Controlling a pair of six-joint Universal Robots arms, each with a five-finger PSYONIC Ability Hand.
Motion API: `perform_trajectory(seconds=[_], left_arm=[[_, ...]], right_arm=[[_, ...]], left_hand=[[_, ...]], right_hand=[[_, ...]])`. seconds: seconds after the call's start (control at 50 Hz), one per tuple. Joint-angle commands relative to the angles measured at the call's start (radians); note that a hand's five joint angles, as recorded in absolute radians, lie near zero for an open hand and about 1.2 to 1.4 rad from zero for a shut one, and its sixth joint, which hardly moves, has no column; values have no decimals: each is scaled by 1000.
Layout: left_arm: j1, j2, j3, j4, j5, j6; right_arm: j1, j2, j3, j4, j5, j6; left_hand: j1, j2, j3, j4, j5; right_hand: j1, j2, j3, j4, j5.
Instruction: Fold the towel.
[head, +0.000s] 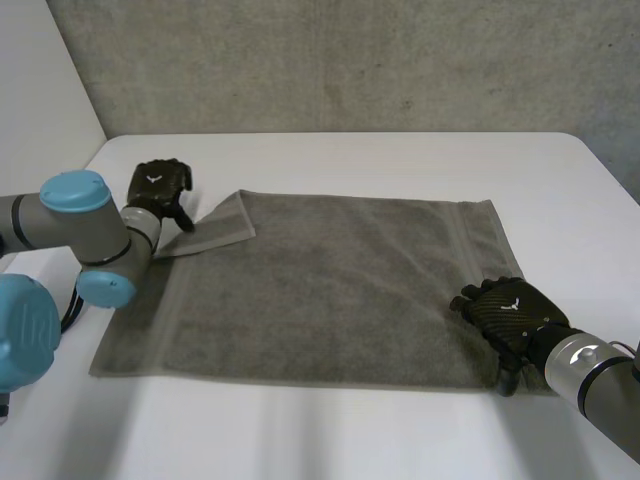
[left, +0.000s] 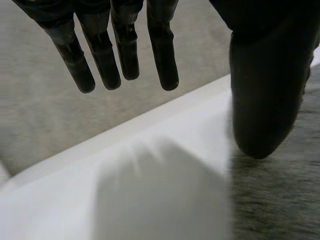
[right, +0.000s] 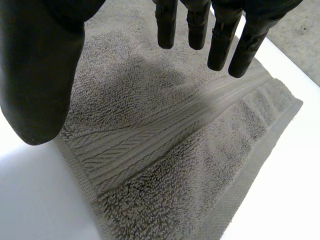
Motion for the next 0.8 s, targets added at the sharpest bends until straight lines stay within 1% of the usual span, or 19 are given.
perform_trajectory(seconds=[0.02,0.12,0.16,0.22,0.24,0.26,0.28,0.3,0.34,0.42,0.44,0.48,0.5,0.54,0.56,0.6,0.62,0.68,0.8], left_arm=[[2,-45,97,-26,-153,-3],[2,18,9,-68,-152,-7],[0,124,-117,-89,-144,-7],[0,186,-199,-97,-127,-7],[0,271,-309,-101,-89,-7],[0,272,-310,-101,-89,-7],[0,369,-430,-103,-34,-4],[0,370,-431,-103,-33,-3],[9,520,-620,-106,64,6],[25,637,-757,-109,150,15],[25,637,-758,-109,151,15],[87,747,-897,-123,233,77],[87,748,-897,-123,233,78],[150,823,-983,-155,273,171],[150,823,-983,-155,273,171],[195,878,-1058,-205,293,290],[195,878,-1058,-206,293,291],[225,949,-1152,-278,299,458],[250,964,-1224,-273,301,518]], right_arm=[[1,-6,0,2,-1,0],[1,-9,-3,2,-1,0],[1,-12,-5,4,-1,0],[1,-22,-14,10,4,3],[-5,-41,-20,11,2,11],[-13,-69,-20,11,2,14],[-13,-69,-20,11,2,14],[-14,-98,-20,11,2,15],[-15,-123,-18,13,2,17],[-16,-169,-17,20,-4,17],[-16,-178,-14,25,-8,17],[-16,-187,-12,31,-9,15],[-16,-189,-11,40,-10,14],[-16,-189,-12,57,-10,14],[-16,-189,-12,57,-10,14],[-16,-189,-12,111,-18,6],[-16,-189,-12,111,-18,6],[-19,-189,-20,163,-21,0],[-19,-189,-14,177,-21,-35]], left_hand=[[6,16,16,15,6],[-17,-8,-8,-8,-17],[-17,-8,-8,-8,-17],[-20,-11,-11,-11,-20],[-17,-8,-8,-8,-17],[-17,-8,-8,-8,-17],[-8,1,1,0,-9],[-8,1,1,1,-9],[-3,7,7,6,-3],[6,16,16,15,6],[6,16,16,15,6],[6,16,16,15,6],[6,16,16,15,6],[6,16,16,15,6],[6,16,16,15,6],[6,16,16,15,6],[6,16,16,15,6],[0,10,10,9,0],[-5,4,4,3,-6]], right_hand=[[-58,-76,-72,-80,-57],[-58,-76,-72,-80,-57],[-58,-76,-72,-80,-57],[-58,-76,-72,-80,-57],[-58,-76,-72,-80,-57],[-58,-76,-72,-80,-57],[-58,-76,-72,-80,-57],[-58,-76,-72,-80,-57],[-58,-76,-72,-80,-57],[-58,-76,-72,-80,-57],[-58,-76,-72,-80,-57],[-58,-76,-72,-80,-57],[-58,-76,-72,-80,-57],[-58,-76,-72,-80,-57],[-58,-76,-72,-80,-57],[-58,-76,-72,-80,-57],[-58,-76,-72,-80,-57],[-58,-76,-72,-80,-57],[-58,-76,-72,-80,-57]])
